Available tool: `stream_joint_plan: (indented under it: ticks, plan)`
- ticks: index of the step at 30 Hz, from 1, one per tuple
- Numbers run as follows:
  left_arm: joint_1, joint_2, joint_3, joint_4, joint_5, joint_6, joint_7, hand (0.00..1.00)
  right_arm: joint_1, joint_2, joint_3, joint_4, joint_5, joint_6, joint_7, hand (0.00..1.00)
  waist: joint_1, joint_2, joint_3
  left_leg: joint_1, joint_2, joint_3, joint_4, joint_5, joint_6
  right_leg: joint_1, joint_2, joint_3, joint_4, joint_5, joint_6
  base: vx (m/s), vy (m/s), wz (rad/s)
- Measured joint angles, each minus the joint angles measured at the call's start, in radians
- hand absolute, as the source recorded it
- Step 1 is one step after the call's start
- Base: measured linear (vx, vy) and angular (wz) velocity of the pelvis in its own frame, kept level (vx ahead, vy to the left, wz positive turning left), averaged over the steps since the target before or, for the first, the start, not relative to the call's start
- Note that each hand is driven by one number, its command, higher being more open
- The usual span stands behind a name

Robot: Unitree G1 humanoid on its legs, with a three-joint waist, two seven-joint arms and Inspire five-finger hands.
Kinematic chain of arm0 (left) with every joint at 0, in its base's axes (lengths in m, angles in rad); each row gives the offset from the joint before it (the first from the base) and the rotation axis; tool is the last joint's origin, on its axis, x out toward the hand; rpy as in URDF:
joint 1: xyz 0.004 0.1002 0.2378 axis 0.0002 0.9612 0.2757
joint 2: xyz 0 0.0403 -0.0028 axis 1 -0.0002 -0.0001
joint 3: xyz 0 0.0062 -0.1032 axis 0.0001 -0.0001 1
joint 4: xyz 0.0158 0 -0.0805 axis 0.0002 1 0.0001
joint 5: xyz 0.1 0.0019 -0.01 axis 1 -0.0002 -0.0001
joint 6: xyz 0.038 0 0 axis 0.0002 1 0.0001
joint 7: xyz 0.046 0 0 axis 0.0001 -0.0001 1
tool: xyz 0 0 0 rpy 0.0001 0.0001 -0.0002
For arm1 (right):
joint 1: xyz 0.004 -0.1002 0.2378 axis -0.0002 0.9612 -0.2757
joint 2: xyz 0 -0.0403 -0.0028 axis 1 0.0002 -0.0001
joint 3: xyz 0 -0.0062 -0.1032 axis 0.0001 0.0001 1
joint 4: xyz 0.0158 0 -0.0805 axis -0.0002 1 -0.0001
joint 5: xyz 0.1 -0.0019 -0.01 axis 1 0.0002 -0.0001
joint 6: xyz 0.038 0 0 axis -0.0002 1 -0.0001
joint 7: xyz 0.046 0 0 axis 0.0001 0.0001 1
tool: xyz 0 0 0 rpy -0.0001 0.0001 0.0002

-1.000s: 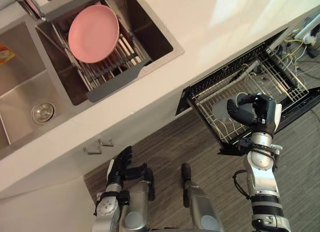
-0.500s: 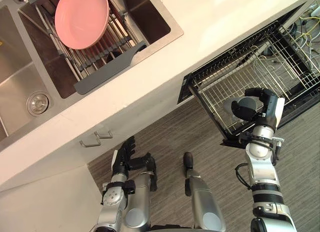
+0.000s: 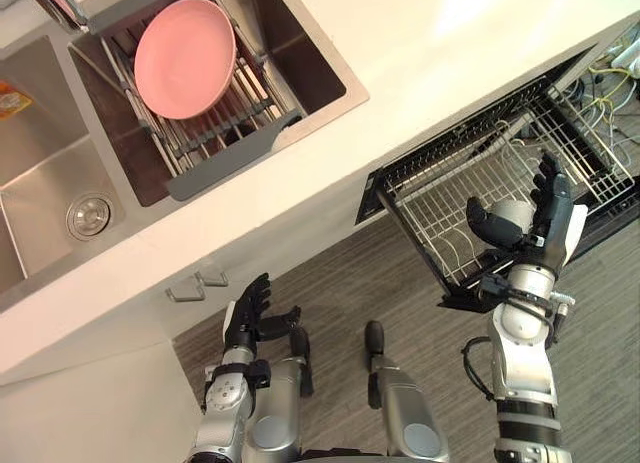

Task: Walk over to the sink, pick up the cup, carry it to the dishwasher, place the cup inside the dishwasher, then close the dishwasher door

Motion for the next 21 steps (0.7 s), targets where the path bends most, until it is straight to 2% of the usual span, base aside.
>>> stream_joint_plan:
  ticks: [2,7,11,14,16,19,20,21]
  plan:
    - [0.007,0.002,0.011,0.043,0.001,0.004,-0.001,0.90,0.043,0.023,0.020,-0.031,0.000,-0.007,0.024,0.90,-0.013,-0.021,-0.026,0.024,-0.004,-0.009,-0.018,0.000,0.000,0.033,-0.002,-0.010,-0.026,0.000,0.000,0.10,0.004,0.12]
    - [0.037,-0.001,0.028,0.106,0.008,0.020,-0.010,0.90,0.140,0.035,0.075,-0.150,-0.001,-0.026,0.098,0.90,-0.018,-0.048,-0.102,0.082,-0.011,-0.034,-0.050,-0.002,-0.003,0.107,-0.006,-0.048,-0.067,0.000,0.001,0.09,0.009,0.18]
    - [0.050,0.001,0.046,0.147,0.010,0.021,-0.010,0.90,0.161,0.034,0.119,-0.207,-0.002,-0.073,0.147,0.90,-0.015,-0.049,-0.147,0.104,-0.023,-0.075,-0.034,-0.014,-0.010,0.164,-0.016,-0.092,-0.079,-0.016,0.003,0.00,0.016,0.28]
    - [0.072,0.002,0.060,0.149,0.010,0.020,-0.010,0.90,0.162,0.024,0.149,-0.208,-0.002,-0.079,0.154,0.90,-0.012,-0.041,-0.152,0.069,-0.006,-0.107,0.073,-0.066,-0.017,0.189,-0.002,-0.126,-0.058,-0.040,-0.004,-0.06,0.005,0.29]
    - [0.093,0.004,0.061,0.149,0.010,0.021,-0.009,0.90,0.162,0.012,0.181,-0.214,-0.002,-0.079,0.160,0.90,0.001,-0.039,-0.155,0.041,0.016,-0.112,0.139,-0.092,-0.036,0.191,0.012,-0.135,-0.035,-0.071,-0.019,-0.08,-0.002,0.26]
    - [0.103,-0.001,0.064,0.155,0.010,0.022,-0.009,0.90,0.154,-0.027,0.186,-0.221,-0.003,-0.079,0.164,0.90,0.014,-0.038,-0.156,-0.011,0.062,0.014,0.225,-0.070,-0.042,0.217,0.007,-0.187,-0.047,-0.073,-0.028,-0.05,0.024,0.54]
    - [0.102,0.001,0.066,0.162,0.010,0.024,-0.011,0.90,0.139,-0.047,0.187,-0.220,-0.003,-0.079,0.165,0.90,0.019,-0.039,-0.158,-0.033,0.074,0.086,0.253,-0.059,-0.060,0.232,-0.010,-0.210,-0.060,-0.073,-0.028,-0.01,0.066,0.59]
    - [0.102,0.001,0.066,0.168,0.011,0.024,-0.009,0.90,0.123,-0.062,0.185,-0.218,-0.003,-0.079,0.164,0.90,0.017,-0.038,-0.164,-0.035,0.079,0.157,0.240,-0.064,-0.058,0.238,-0.023,-0.231,-0.064,-0.075,-0.023,-0.01,0.095,0.69]
